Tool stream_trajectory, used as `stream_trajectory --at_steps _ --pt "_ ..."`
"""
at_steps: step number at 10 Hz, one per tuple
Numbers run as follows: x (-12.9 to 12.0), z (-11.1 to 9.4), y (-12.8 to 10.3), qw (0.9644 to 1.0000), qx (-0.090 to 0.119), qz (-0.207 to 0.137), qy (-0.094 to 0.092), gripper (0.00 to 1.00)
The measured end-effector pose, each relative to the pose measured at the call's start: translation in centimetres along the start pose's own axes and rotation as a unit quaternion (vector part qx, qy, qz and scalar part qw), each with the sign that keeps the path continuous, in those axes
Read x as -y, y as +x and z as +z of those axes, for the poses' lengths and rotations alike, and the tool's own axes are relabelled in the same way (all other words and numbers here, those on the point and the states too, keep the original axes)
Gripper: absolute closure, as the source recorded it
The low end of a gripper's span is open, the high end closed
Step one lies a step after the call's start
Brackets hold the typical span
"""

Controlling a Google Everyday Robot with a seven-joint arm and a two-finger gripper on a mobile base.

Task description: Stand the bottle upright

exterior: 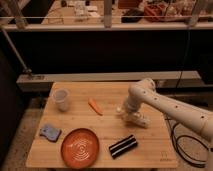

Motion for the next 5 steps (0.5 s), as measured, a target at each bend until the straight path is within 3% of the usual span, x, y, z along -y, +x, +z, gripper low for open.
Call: stream_trajectory --at_steps 1,5 --pt "0.0 -0.5 0.0 1.0000 -0.002 -0.001 0.003 0.59" --pt "0.2 -3.1 -0.8 0.9998 0.013 -0.009 0.016 0.92"
